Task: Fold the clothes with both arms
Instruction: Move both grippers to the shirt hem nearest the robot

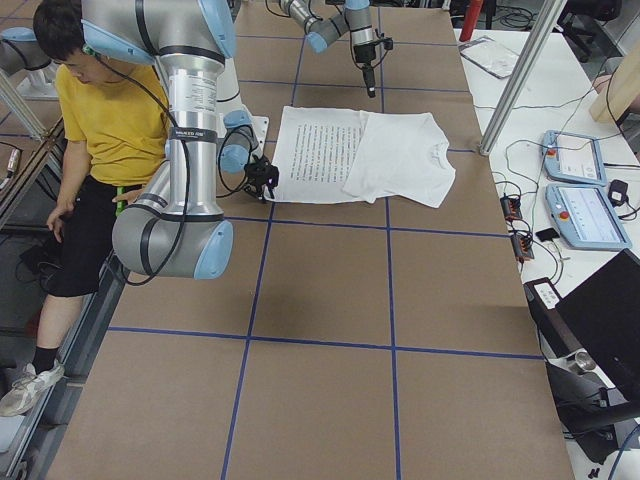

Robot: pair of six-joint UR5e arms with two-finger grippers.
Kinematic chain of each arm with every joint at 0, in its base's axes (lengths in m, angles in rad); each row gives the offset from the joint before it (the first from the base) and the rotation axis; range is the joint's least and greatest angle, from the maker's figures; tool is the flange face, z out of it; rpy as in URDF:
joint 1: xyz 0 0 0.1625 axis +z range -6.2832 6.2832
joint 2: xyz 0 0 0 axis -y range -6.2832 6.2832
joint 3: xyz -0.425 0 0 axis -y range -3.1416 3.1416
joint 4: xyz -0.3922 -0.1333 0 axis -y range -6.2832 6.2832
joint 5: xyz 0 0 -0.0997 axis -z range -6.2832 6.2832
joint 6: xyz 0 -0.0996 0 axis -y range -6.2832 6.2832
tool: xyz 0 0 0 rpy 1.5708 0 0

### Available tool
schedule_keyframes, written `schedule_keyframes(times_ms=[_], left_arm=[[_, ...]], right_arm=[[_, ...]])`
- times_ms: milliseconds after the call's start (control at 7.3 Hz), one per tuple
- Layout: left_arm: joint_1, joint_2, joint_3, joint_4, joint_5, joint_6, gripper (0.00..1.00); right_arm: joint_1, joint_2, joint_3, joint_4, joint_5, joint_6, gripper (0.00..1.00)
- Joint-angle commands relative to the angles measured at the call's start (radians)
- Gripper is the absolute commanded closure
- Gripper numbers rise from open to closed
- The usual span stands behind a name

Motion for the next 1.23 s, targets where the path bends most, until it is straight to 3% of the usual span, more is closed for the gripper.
schedule_keyframes(times_ms=[0, 137, 274, 411, 548, 822, 1096], left_arm=[[0.000, 0.002, -0.002, 0.002, 0.000, -0.015, 0.36], [-0.002, 0.079, -0.058, 0.005, 0.005, -0.064, 0.36], [0.024, 0.209, -0.181, 0.006, 0.012, -0.116, 0.36], [0.059, 0.260, -0.233, 0.008, 0.015, -0.176, 0.36], [0.137, 0.273, -0.255, 0.022, 0.079, -0.243, 0.36], [0.349, 0.281, -0.354, 0.251, 0.267, -0.346, 0.36], [0.432, 0.346, -0.371, 0.295, 0.313, -0.393, 0.37]], right_arm=[[-0.001, -0.001, 0.007, 0.000, 0.002, 0.003, 1.00], [0.000, -0.001, 0.022, 0.000, 0.004, 0.002, 1.00], [0.003, -0.004, 0.035, 0.000, 0.004, 0.000, 1.00], [0.003, -0.022, 0.047, 0.000, 0.005, -0.008, 1.00], [0.003, -0.027, 0.061, 0.000, 0.008, -0.009, 1.00], [0.003, -0.027, 0.061, 0.000, 0.011, -0.009, 1.00], [0.003, -0.027, 0.062, 0.000, 0.011, -0.009, 1.00]])
